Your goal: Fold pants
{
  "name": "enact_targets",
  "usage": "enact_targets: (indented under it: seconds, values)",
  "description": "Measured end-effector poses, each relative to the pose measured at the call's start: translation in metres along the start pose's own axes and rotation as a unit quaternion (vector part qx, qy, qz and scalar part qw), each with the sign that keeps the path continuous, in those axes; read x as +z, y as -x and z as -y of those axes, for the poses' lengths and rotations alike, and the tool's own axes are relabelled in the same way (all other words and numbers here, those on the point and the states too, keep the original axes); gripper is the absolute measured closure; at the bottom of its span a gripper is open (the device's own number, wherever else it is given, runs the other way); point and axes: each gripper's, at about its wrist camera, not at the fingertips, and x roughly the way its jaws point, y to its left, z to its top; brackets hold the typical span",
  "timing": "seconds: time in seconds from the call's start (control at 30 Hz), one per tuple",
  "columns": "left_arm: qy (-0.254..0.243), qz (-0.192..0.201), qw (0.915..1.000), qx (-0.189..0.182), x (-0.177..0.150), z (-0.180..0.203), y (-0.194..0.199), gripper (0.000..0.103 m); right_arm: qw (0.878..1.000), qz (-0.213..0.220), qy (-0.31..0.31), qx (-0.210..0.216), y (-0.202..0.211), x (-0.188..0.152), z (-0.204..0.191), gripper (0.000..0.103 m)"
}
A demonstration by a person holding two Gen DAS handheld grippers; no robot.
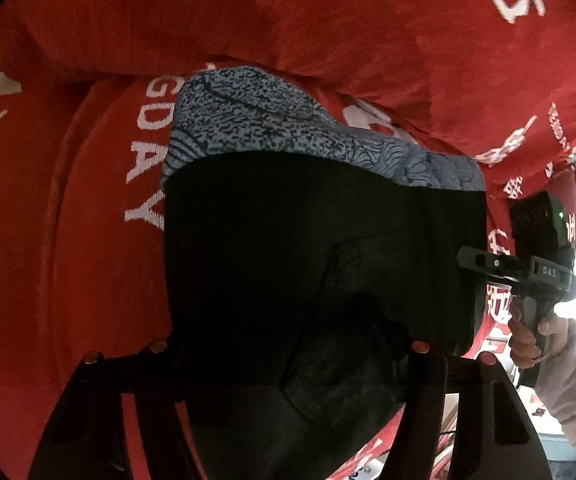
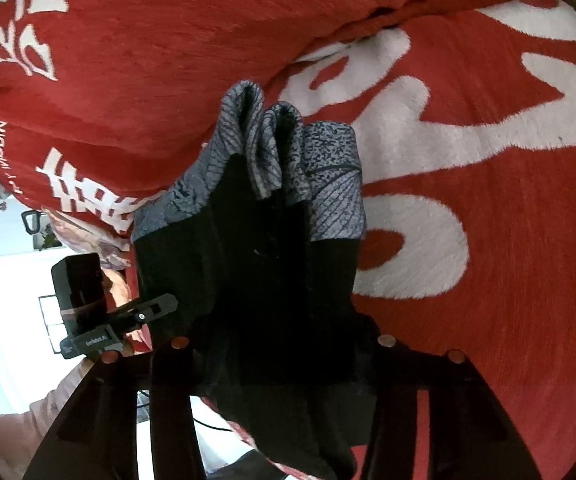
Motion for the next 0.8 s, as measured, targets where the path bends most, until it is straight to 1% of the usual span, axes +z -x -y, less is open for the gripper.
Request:
enact_targets:
  seconds: [0.13,0.3,0.37,0.5,0.57,0.63,0.67,0.7,0.73,0.77,0.8]
  values:
    - [-0.011,-0.002,0.9999,0.004,-0.013,0.003,0.018,0.034,1.0,-0.01,0.003,0.012,0.004,-0.018,-0.011,0.052]
    - [-0.022,-0.001,0.9996,0.018,-0.036,0.004,0.035,0.034,0.999,-0.008,-0.002,0.032,0.007,-0.048,-0.024,0.052]
    - [-0.023,-0.003,0.9994,0.024,-0.049,0.001,0.04,0.034,0.999,-0.011,-0.005,0.033,0.006,-0.061,-0.025,0.052]
    - [-0.011,-0.011,0.9994,0.031,-0.072,-0.006,0.035,0.034,1.0,-0.017,-0.009,0.025,-0.006,-0.087,-0.025,0.052]
    - [-0.007,-0.018,0.9987,0.047,-0.081,-0.008,0.026,0.034,1.0,-0.027,-0.01,0.008,-0.014,-0.096,-0.023,0.052]
    - [0.0,-0.022,0.997,0.074,-0.089,-0.015,0.021,0.033,0.999,-0.036,-0.005,-0.021,-0.022,-0.104,-0.024,0.052]
    - [0.008,-0.015,0.996,0.088,-0.092,-0.02,0.023,0.033,0.998,-0.04,0.001,-0.041,-0.025,-0.108,-0.024,0.051]
    - [0.012,-0.007,0.9954,0.095,-0.093,-0.023,0.028,0.033,0.998,-0.039,0.008,-0.054,-0.024,-0.109,-0.027,0.047]
    - [0.018,0.008,0.9937,0.11,-0.092,-0.024,0.037,0.033,0.996,-0.032,0.017,-0.08,-0.021,-0.11,-0.032,0.045]
    - [0.018,0.018,0.9927,0.118,-0.092,-0.025,0.044,0.033,0.995,-0.028,0.021,-0.098,-0.019,-0.11,-0.035,0.042]
    - [0.018,0.028,0.9915,0.126,-0.091,-0.025,0.053,0.033,0.992,-0.024,0.03,-0.124,-0.015,-0.11,-0.041,0.042]
